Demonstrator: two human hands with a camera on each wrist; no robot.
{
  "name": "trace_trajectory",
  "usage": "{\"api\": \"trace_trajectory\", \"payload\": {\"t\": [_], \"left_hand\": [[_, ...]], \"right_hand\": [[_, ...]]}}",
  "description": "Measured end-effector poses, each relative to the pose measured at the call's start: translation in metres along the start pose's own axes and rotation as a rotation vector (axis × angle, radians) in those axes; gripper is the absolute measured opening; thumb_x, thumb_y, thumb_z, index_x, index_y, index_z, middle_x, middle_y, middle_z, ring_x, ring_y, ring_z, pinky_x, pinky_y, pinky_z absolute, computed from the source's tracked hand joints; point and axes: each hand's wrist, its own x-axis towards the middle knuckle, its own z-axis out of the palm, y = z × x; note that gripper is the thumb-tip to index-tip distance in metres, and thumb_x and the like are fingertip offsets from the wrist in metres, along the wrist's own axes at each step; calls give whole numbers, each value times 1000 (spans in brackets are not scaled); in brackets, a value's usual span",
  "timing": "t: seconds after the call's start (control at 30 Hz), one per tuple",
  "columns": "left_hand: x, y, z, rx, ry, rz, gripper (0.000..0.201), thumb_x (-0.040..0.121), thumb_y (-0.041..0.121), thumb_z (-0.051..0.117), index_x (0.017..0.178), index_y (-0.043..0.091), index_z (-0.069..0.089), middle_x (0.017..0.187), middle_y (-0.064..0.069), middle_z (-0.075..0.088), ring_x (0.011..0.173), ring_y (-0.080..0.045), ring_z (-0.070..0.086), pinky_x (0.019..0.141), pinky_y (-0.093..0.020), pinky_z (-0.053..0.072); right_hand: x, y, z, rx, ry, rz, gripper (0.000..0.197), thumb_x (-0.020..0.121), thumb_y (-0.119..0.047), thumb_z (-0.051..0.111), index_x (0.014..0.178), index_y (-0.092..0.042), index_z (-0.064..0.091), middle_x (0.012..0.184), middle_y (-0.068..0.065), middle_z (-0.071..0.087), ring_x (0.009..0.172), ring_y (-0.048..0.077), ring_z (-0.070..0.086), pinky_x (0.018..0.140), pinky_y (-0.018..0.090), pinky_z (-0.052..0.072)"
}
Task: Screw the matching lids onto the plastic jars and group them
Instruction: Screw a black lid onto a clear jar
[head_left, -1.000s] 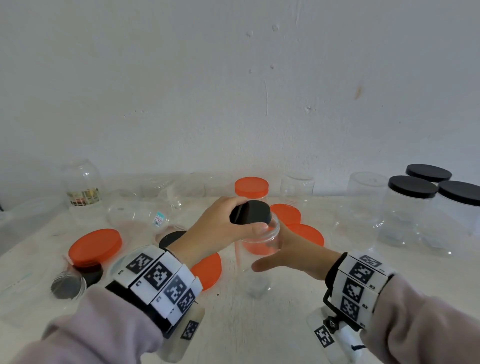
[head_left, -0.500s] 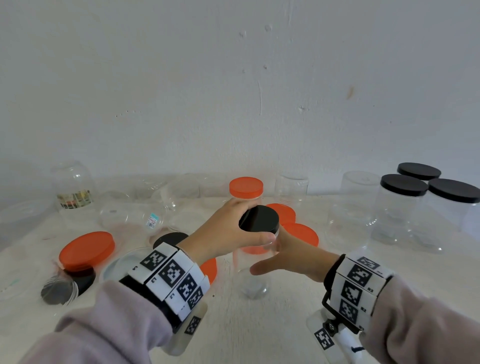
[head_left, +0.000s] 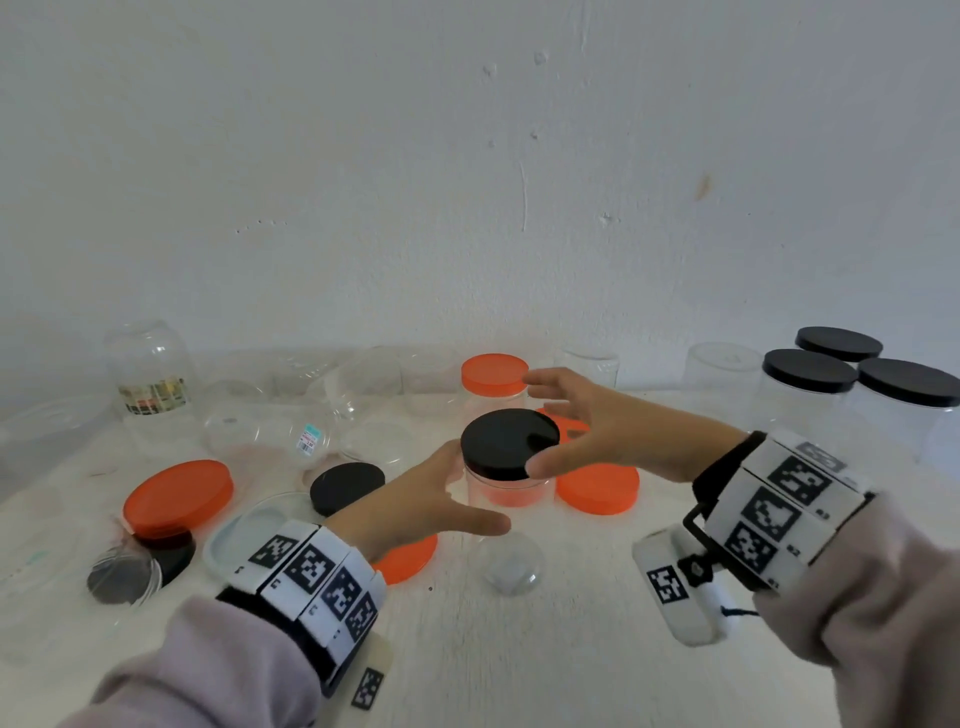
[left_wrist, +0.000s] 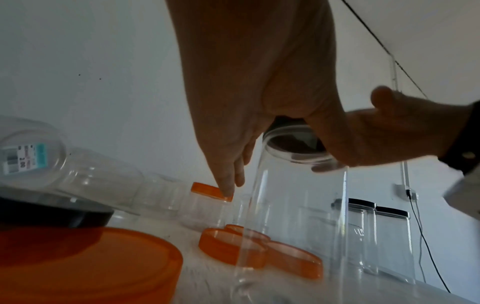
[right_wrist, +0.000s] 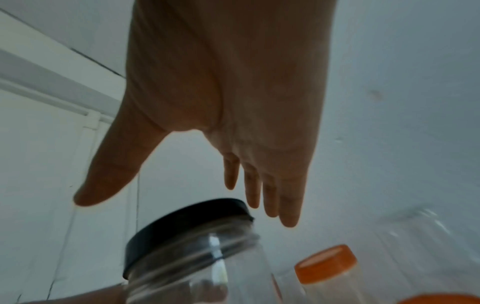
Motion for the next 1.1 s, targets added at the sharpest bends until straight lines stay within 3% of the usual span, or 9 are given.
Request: {"api": "trace_trajectory", "payload": {"t": [0.07, 0.13, 0.23, 0.3, 0.4, 0.53, 0.77, 1.1], "left_hand": [[2, -1, 6, -32, 0, 16, 91, 73, 32, 81, 145, 35, 26, 145, 16, 39, 134, -5, 34, 114, -36, 28], [4, -3, 12, -59, -5, 52, 88, 74, 31, 80, 143, 37, 26, 141, 19, 41, 130, -1, 37, 104, -21, 33], [5, -6, 18, -77, 4, 94, 89, 74, 31, 80, 143, 39, 25, 139, 23, 41, 128, 5, 37, 91, -11, 35], [6, -9, 19, -75, 30, 100, 90, 74, 32, 80, 145, 38, 24, 141, 20, 41, 130, 1, 37, 96, -14, 34], [6, -14, 19, -70, 51, 82, 94, 73, 35, 80, 146, 37, 21, 142, 16, 41, 131, -4, 38, 106, -24, 32], [7, -17, 18, -56, 61, 62, 94, 72, 40, 80, 145, 38, 21, 144, 13, 40, 131, -7, 38, 101, -23, 32], [10, -21, 19, -69, 54, 70, 95, 71, 43, 80, 145, 37, 21, 146, 14, 38, 133, -9, 37, 101, -23, 32], [12, -25, 20, -89, 62, 88, 94, 70, 44, 80, 144, 39, 23, 143, 18, 38, 129, -6, 37, 98, -19, 32]], "right_hand": [[6, -12, 1, -159, -15, -6, 90, 72, -43, 81, 144, -40, 27, 141, -22, 31, 134, 4, 29, 103, 24, 31], [12, -24, 6, -353, -46, 6, 88, 75, -48, 77, 146, -36, 27, 136, -21, 32, 124, 4, 35, 91, 17, 34], [20, -40, 12, -612, -97, 17, 78, 75, -52, 74, 140, -30, 36, 129, -15, 40, 116, 10, 44, 93, 27, 44], [25, -47, 15, -698, -128, 25, 71, 76, -51, 73, 135, -29, 41, 123, -12, 45, 113, 15, 49, 93, 33, 48], [29, -56, 16, -788, -161, 59, 78, 76, -51, 73, 142, -33, 35, 136, -10, 43, 122, 16, 45, 98, 36, 45], [33, -64, 16, -885, -202, 91, 79, 76, -51, 73, 143, -37, 33, 139, -10, 41, 125, 18, 43, 97, 36, 45], [35, -72, 13, -951, -260, 138, 81, 73, -47, 75, 142, -46, 32, 143, -7, 38, 116, 30, 56, 97, 42, 48], [35, -73, 11, -953, -285, 92, 77, 73, -47, 77, 139, -47, 37, 141, -13, 39, 129, 18, 40, 102, 40, 43]]}}
